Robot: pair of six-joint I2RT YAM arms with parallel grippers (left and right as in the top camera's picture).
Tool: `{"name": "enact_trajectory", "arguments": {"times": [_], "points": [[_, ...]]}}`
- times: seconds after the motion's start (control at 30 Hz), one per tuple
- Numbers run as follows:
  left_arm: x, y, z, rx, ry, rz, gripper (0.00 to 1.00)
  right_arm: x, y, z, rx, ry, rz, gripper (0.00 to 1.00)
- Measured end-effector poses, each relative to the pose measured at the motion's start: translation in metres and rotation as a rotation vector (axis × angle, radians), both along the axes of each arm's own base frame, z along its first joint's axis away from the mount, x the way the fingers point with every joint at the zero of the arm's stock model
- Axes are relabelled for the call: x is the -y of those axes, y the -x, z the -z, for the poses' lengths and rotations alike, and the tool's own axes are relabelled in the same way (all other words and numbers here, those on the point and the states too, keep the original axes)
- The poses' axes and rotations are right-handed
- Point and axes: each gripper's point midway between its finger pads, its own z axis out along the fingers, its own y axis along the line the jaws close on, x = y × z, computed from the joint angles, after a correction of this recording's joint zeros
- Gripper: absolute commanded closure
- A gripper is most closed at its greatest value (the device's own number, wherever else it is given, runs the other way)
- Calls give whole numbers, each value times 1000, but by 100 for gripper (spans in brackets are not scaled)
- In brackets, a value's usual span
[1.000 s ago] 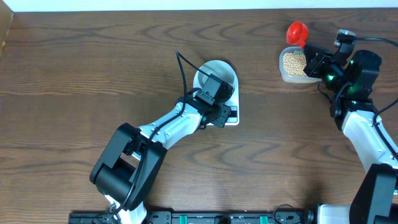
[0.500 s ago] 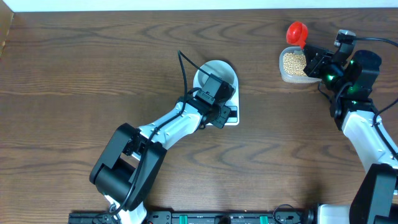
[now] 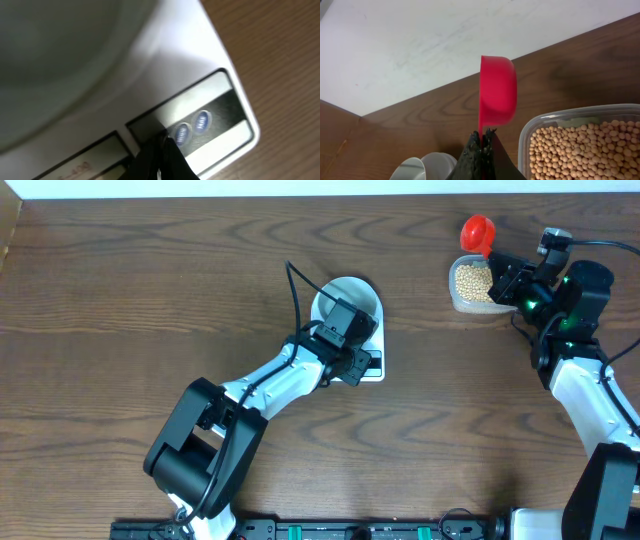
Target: Scoop item into bowl and weigh 50g on scale
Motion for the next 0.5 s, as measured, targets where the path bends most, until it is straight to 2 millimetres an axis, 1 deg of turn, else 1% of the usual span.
{"name": "enact_trajectory", "arguments": {"times": [0.23, 0.5], "points": [[-4, -12, -7, 30, -7, -19, 93, 0, 0, 0, 0, 0, 0, 99], [-5, -6, -4, 3, -15, -13, 93, 0, 0, 0, 0, 0, 0, 99]]}}
